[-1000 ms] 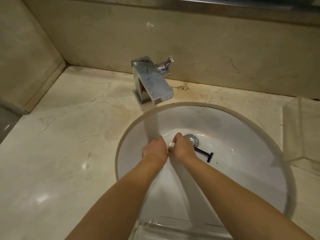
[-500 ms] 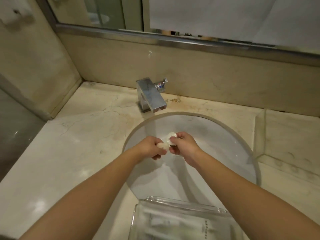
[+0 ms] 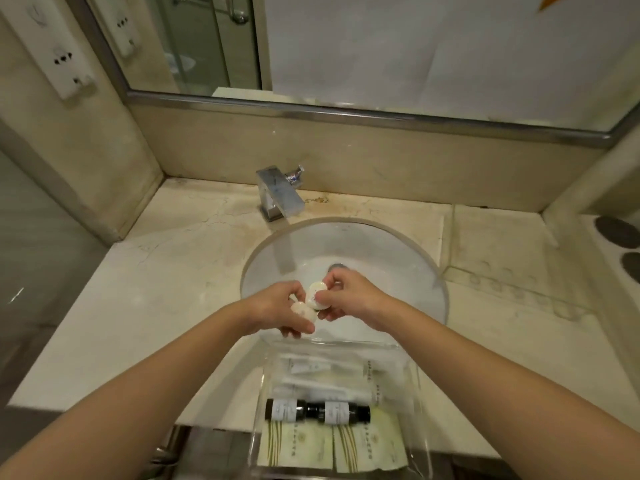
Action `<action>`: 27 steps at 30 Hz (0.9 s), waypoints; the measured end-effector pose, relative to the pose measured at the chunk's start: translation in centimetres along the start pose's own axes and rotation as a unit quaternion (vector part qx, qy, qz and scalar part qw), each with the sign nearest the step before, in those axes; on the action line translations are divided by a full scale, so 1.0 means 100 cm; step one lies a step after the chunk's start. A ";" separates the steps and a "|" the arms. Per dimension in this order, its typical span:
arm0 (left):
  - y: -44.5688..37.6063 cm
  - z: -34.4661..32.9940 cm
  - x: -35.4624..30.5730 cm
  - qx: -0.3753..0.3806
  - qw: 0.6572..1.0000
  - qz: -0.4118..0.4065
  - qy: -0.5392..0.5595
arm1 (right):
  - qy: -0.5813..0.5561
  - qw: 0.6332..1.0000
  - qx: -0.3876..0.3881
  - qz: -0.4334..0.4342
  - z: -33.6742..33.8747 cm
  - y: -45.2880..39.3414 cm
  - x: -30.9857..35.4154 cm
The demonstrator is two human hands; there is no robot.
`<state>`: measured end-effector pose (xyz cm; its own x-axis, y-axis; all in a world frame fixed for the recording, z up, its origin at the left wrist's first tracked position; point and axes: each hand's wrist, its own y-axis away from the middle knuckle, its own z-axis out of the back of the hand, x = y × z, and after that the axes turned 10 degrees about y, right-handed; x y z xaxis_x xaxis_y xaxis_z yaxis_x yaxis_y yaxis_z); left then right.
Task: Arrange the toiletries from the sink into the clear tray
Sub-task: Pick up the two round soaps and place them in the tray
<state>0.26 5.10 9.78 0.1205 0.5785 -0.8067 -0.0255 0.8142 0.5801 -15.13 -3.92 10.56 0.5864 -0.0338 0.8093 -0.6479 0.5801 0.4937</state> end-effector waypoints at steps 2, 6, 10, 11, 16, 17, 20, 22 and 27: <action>0.014 -0.007 0.009 0.009 1.000 0.002 -0.013 | 0.004 1.000 0.029 -0.012 -0.008 0.018 -0.007; 0.036 -0.016 0.023 0.034 0.999 0.006 0.004 | 0.023 0.996 0.077 -0.025 -0.019 0.047 -0.026; 0.055 -0.025 0.035 0.069 0.997 0.018 -0.027 | 0.074 0.995 0.058 -0.015 -0.030 0.072 -0.041; 0.059 -0.028 0.039 0.071 0.997 0.022 -0.033 | 0.079 0.995 0.055 -0.017 -0.034 0.078 -0.043; 0.073 -0.042 0.054 0.067 0.995 0.023 -0.064 | 0.109 0.993 0.041 -0.036 -0.056 0.104 -0.065; 0.075 -0.045 0.059 0.063 0.995 0.018 -0.077 | 0.119 0.991 0.038 -0.037 -0.061 0.108 -0.071; 0.078 -0.053 0.072 0.054 0.991 0.007 -0.123 | 0.156 0.987 0.012 -0.024 -0.074 0.114 -0.083; 0.081 -0.057 0.078 0.046 0.988 -0.008 -0.149 | 0.190 0.982 -0.007 -0.005 -0.077 0.115 -0.086; 0.084 -0.068 0.086 0.024 0.967 -0.050 -0.247 | 0.272 0.962 0.012 0.034 -0.082 0.118 -0.085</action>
<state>-5.63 17.25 7.01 0.5803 0.3938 -0.7128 0.0551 0.8543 0.5168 -23.78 9.88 6.92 0.7060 0.4371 0.5572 -0.7005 0.5471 0.4583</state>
